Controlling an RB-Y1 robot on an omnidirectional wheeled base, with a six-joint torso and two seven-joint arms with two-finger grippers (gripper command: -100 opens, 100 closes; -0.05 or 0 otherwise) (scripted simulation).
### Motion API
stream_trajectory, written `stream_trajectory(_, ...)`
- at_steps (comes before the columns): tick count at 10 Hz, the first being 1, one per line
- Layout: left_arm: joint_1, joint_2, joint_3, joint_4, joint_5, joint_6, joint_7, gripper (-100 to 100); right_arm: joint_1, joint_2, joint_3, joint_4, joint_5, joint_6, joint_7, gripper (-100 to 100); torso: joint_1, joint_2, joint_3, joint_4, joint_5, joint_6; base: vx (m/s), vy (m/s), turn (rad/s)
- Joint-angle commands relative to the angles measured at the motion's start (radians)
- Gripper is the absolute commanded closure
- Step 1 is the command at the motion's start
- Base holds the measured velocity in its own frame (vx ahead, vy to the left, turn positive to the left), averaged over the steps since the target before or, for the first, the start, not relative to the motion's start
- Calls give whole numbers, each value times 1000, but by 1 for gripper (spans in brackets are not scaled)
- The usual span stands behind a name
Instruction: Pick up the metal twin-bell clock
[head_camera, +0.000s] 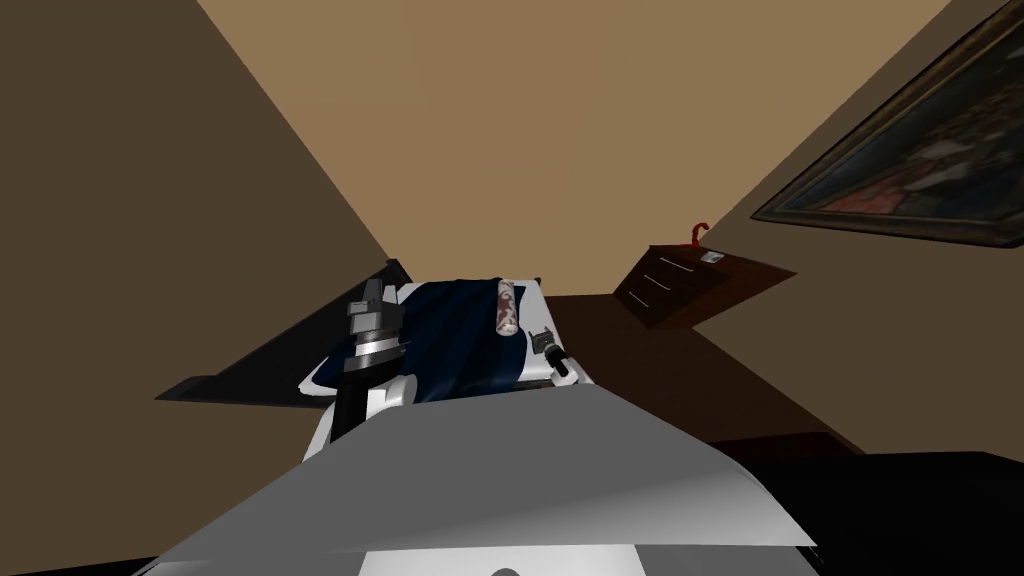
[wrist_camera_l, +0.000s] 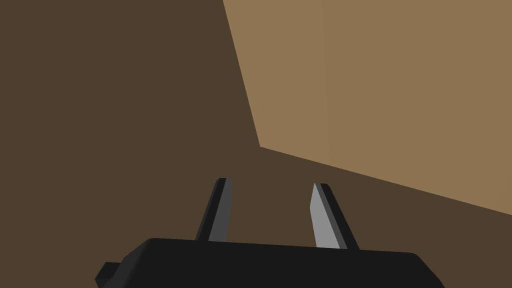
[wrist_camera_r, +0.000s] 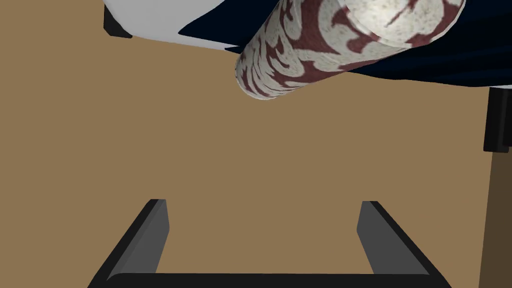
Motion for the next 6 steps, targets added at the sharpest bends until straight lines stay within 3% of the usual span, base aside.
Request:
stream_trajectory(1,0,0,0,0,0,0,0,0,-19,0,15,50,27,34,50,-100,0,0,0,0,0,0,12,-19,64)
stream_trajectory(2,0,0,0,0,0,0,0,0,-19,0,15,53,27,34,60,-100,0,0,0,0,0,0,12,-18,36)
stream_trajectory(6,0,0,0,0,0,0,0,0,-58,7,27,147,74,73,154,-100,0,0,0,0,0,0,15,-18,51)
